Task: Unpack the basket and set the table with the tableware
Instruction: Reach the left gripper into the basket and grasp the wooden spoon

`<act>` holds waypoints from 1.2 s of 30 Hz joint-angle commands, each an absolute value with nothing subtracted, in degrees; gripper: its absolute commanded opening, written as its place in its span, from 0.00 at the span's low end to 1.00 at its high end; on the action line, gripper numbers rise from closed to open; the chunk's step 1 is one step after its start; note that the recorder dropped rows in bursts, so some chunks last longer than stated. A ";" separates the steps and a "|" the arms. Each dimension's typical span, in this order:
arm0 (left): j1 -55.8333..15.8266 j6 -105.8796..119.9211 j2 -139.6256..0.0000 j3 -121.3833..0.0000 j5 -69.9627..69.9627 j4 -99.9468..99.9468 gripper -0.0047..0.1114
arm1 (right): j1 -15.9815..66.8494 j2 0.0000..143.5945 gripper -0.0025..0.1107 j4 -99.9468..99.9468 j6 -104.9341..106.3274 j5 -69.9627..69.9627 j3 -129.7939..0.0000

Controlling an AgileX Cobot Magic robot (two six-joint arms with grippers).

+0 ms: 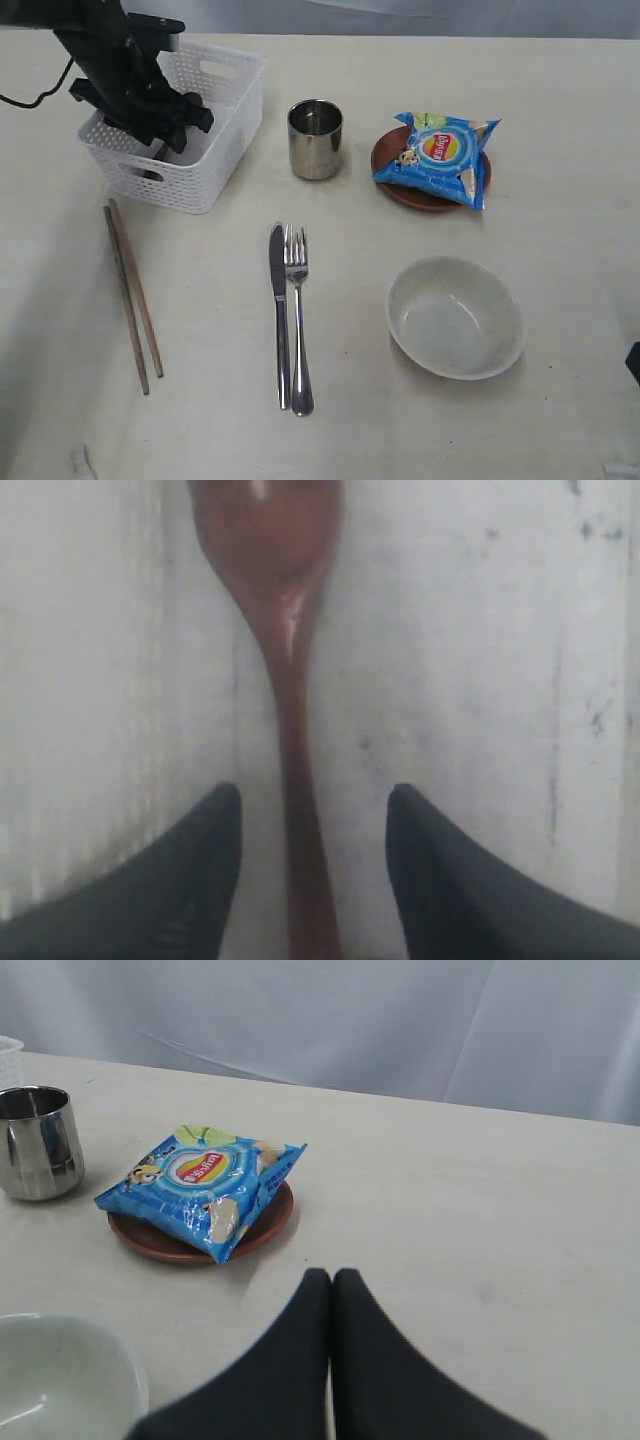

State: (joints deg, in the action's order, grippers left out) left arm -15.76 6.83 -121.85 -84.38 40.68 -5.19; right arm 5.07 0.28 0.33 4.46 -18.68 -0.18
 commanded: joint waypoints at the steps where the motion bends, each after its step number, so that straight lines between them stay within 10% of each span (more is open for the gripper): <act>1: -17.42 7.66 -124.53 -84.44 39.57 -4.99 0.40 | 4.77 0.00 0.02 0.00 4.36 -18.44 0.00; 10: -19.25 7.46 -124.91 -84.44 39.01 -4.74 0.04 | 4.77 0.00 0.02 0.00 4.36 -18.44 0.00; 32: -19.25 7.28 -111.93 -84.44 38.46 -1.75 0.05 | 4.77 0.00 0.02 0.00 4.36 -18.44 0.00; 36: -20.38 7.01 -113.59 -84.44 43.54 1.59 0.27 | 4.77 0.00 0.02 0.00 4.36 -18.44 0.00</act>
